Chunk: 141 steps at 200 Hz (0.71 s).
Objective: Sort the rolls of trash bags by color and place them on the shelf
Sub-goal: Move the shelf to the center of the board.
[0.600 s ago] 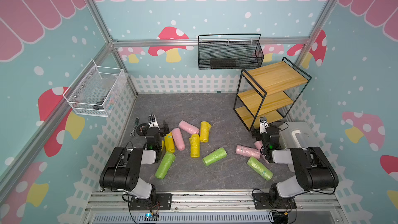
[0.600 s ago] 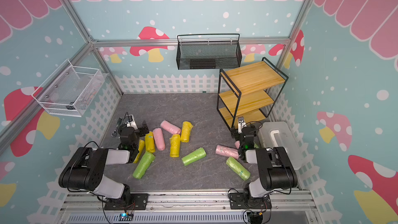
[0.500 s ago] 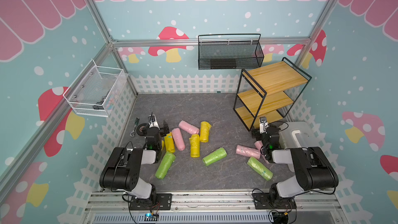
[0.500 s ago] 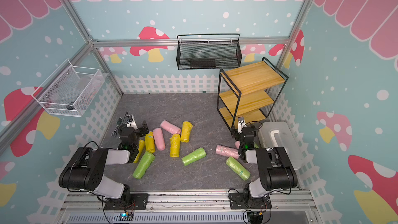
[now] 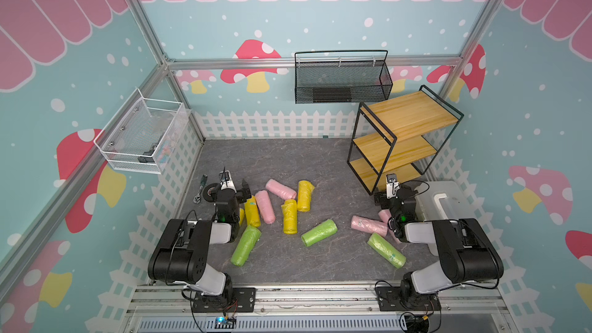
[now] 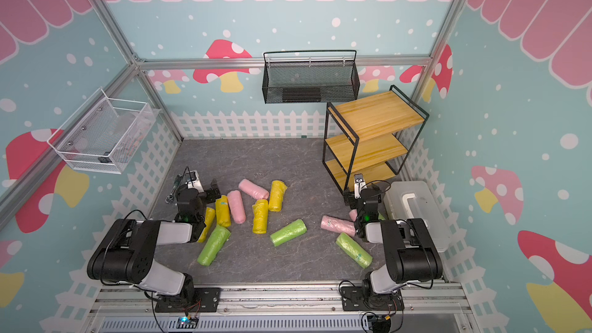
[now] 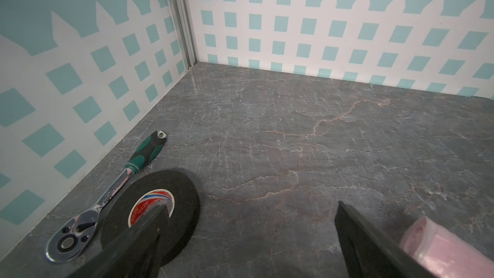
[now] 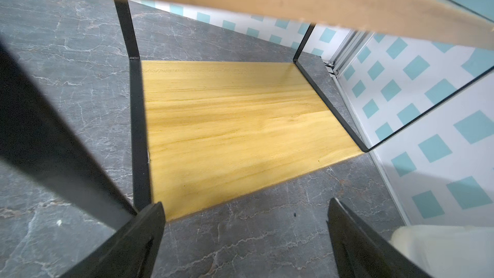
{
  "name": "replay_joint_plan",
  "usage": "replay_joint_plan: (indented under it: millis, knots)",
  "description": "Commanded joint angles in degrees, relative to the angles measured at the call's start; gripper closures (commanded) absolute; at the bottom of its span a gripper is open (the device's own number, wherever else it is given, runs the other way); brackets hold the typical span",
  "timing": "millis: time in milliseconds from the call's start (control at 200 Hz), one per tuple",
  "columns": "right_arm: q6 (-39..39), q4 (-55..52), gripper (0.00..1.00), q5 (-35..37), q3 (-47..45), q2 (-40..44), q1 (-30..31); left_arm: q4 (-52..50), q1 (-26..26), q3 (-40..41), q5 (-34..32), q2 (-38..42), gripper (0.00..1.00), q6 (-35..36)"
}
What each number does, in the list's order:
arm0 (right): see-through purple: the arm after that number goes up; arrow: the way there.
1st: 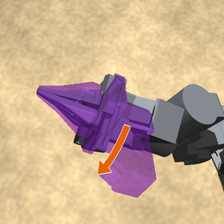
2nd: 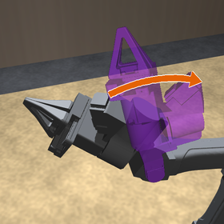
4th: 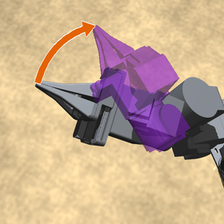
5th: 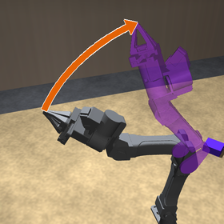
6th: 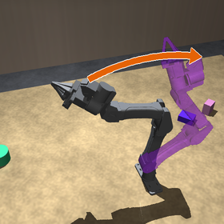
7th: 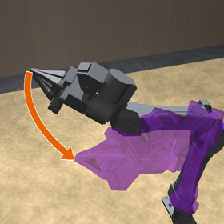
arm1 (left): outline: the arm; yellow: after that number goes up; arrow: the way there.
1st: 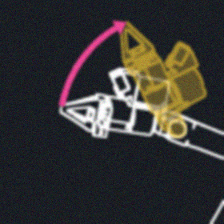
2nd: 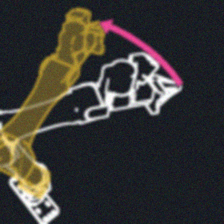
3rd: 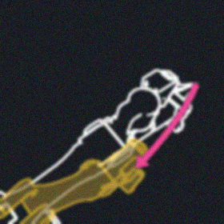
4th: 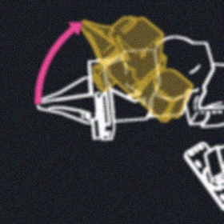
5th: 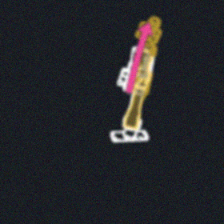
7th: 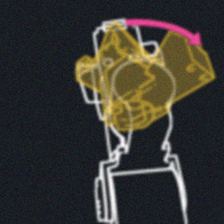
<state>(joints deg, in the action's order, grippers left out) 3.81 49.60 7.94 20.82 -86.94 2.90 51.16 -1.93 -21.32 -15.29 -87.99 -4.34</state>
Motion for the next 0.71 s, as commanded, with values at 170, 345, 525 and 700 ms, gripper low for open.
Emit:
replay_joint_plan:
  millis: [170, 345, 525, 700]
  knots:
    - [-1.3, 0.6, 0.01, 0.1, 0.6, 0.5, 0.0, 0.0, 0.3, -0.2, 0.7, 1.1, 0.01, -0.4]
    - [-4.4, -7.3, 0.01, 8.5, -0.2, 10.4, 0.9, -12.0, -0.6, -2.2, -2.7, 11.0, 0.01, -0.9]
    - [-19.5, -49.0, 0.01, 8.9, 16.3, 23.5, 0.2, -18.5, -3.8, -3.3, -8.6, 22.1, 0.01, 0.5]
    - [-17.8, -60.0, 0.04, -8.4, 20.0, 33.7, 0.2, -38.9, -10.7, -10.2, -18.9, 33.6, 0.04, 0.5]
